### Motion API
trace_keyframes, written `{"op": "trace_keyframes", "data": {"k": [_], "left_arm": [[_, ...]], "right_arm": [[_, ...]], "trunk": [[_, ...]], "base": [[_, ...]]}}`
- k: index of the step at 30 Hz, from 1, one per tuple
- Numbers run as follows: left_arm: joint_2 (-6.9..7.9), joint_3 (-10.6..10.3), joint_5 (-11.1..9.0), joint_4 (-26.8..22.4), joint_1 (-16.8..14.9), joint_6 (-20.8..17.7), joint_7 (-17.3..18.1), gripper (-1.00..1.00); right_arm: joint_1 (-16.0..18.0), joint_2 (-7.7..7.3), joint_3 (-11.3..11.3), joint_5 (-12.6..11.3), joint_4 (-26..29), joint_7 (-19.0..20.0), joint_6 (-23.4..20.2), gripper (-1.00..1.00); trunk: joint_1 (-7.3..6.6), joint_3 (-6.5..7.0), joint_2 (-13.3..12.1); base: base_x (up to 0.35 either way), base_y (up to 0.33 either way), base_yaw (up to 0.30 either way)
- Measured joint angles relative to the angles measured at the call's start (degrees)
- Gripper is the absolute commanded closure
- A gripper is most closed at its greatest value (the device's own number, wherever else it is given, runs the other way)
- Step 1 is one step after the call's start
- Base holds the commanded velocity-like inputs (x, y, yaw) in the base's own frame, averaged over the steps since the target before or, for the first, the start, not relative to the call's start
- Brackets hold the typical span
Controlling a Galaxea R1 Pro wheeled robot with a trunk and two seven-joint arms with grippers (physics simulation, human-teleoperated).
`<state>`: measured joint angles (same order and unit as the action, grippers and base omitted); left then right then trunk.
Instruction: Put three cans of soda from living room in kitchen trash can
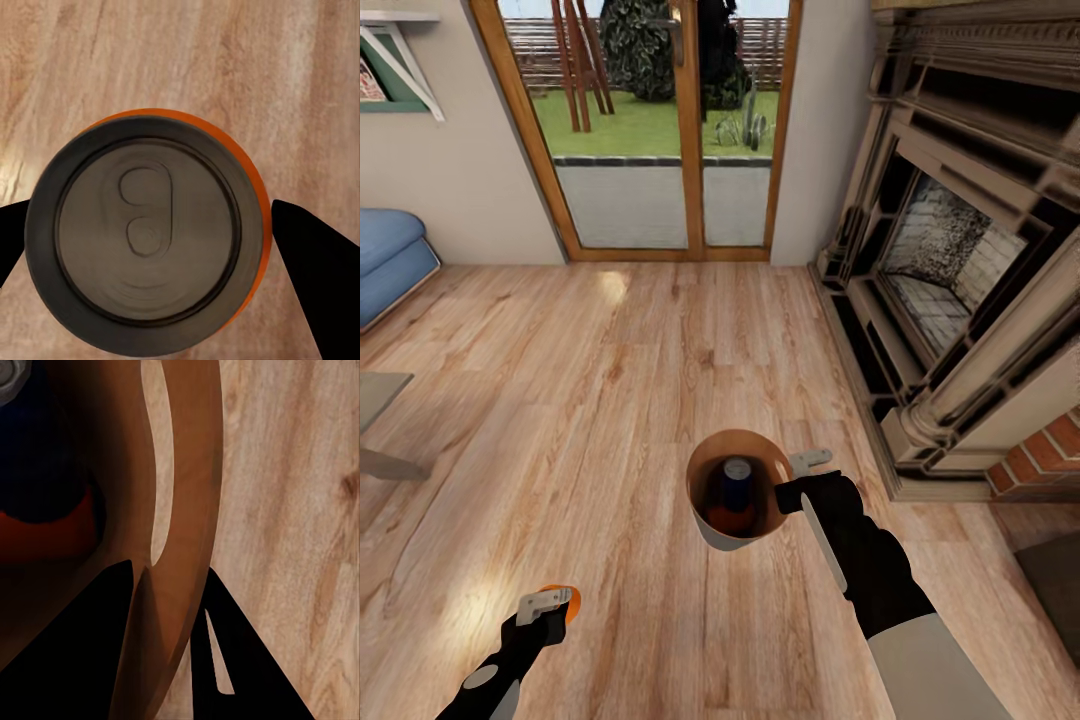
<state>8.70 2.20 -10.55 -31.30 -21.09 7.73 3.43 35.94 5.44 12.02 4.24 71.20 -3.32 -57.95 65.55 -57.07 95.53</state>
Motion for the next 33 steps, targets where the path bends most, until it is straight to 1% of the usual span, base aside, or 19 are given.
{"op": "trace_keyframes", "data": {"k": [33], "left_arm": [[0.0, 0.0, 0.0, 0.0, 0.0, 0.0, 0.0, 1.0]], "right_arm": [[0.0, 0.0, 0.0, 0.0, 0.0, 0.0, 0.0, 1.0]], "trunk": [[-7.25, 5.94, -13.2]], "base": [[0.0, 0.0, 0.0]]}}
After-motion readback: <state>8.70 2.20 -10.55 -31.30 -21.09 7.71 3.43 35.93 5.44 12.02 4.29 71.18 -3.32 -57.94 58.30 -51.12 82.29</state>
